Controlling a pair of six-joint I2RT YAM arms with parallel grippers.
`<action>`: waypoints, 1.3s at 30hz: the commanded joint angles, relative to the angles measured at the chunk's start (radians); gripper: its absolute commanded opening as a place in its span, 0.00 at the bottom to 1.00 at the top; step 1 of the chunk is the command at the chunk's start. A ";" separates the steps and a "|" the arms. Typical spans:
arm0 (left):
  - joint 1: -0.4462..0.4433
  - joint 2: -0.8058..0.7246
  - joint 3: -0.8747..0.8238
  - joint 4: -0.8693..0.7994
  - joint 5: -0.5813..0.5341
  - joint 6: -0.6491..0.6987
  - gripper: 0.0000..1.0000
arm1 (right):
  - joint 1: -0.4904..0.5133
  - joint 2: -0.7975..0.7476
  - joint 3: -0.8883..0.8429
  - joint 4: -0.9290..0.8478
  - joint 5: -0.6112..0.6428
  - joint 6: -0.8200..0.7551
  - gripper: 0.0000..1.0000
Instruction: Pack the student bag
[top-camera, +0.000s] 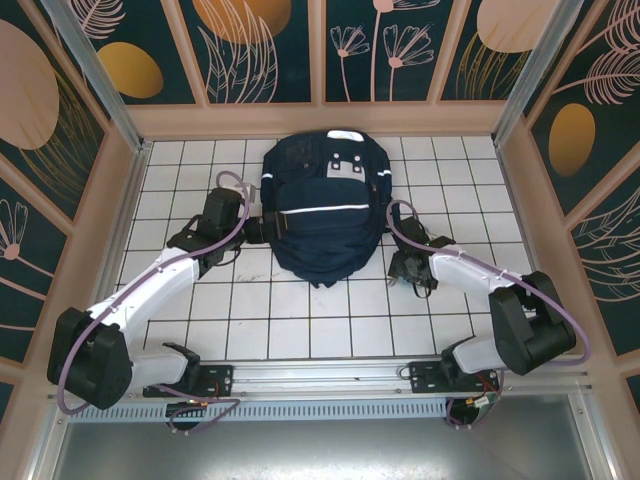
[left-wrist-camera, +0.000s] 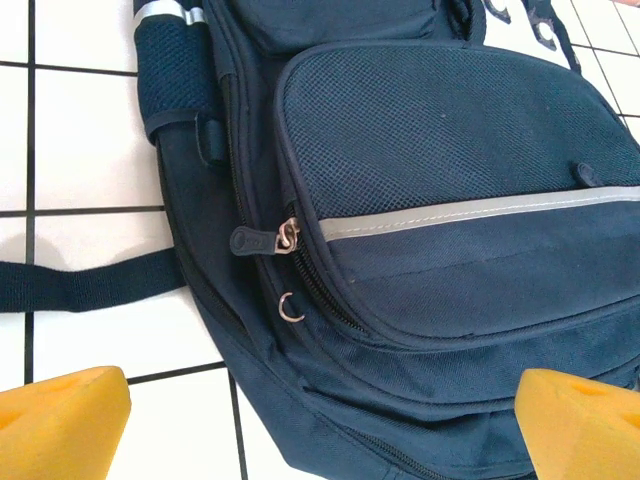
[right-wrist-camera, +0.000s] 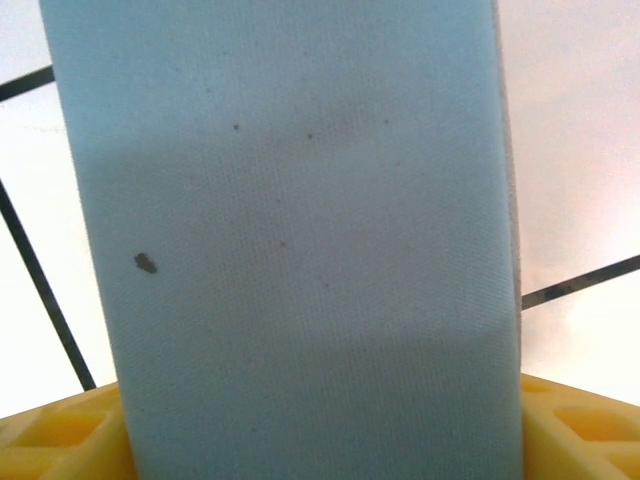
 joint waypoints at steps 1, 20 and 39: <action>-0.012 0.030 0.047 -0.021 0.019 0.045 0.98 | 0.003 -0.078 0.035 -0.036 0.069 0.033 0.71; -0.368 0.422 0.481 -0.355 -0.361 0.312 0.96 | -0.150 -0.283 0.010 0.001 -0.085 -0.029 0.69; -0.381 0.546 0.649 -0.408 -0.585 0.298 0.81 | -0.163 -0.287 0.015 0.021 -0.121 -0.020 0.71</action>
